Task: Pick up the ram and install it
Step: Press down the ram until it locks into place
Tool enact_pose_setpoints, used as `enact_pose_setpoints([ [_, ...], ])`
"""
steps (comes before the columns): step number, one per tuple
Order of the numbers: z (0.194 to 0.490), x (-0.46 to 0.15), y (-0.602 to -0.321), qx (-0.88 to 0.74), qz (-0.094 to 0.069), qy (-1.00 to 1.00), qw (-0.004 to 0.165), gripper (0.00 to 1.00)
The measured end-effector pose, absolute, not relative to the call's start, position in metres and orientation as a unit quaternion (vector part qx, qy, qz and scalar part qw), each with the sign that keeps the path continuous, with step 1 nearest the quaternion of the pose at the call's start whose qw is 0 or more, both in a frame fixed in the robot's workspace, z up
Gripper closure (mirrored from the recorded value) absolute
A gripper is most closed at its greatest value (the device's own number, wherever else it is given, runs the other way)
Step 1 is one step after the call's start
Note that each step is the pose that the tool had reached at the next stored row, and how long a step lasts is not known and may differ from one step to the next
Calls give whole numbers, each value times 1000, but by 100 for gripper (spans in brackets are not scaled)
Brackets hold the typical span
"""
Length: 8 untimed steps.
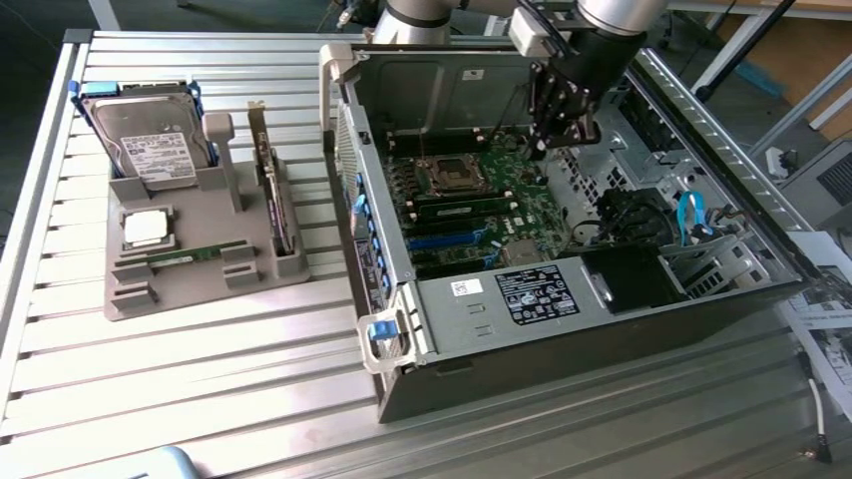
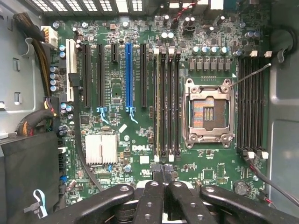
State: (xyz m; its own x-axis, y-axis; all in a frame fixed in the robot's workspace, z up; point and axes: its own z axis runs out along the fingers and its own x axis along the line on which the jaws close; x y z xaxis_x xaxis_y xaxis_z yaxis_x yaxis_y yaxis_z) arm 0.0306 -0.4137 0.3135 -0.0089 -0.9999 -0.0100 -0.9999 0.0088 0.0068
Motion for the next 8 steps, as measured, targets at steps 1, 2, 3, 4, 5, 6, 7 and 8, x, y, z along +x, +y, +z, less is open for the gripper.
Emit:
enact_pose_setpoints([
  [1,313,31,-414,-704,6,710,1,89],
  [2,312,31,-414,-704,6,710,1,89],
  [3,312,31,-414,-704,6,710,1,89],
  [4,311,31,-414,-704,6,710,1,89],
  [5,311,31,-414,-704,6,710,1,89],
  [6,310,31,-414,-704,6,710,1,89],
  [7,310,31,-414,-704,6,710,1,89],
  [8,308,31,-414,-704,6,710,1,89],
])
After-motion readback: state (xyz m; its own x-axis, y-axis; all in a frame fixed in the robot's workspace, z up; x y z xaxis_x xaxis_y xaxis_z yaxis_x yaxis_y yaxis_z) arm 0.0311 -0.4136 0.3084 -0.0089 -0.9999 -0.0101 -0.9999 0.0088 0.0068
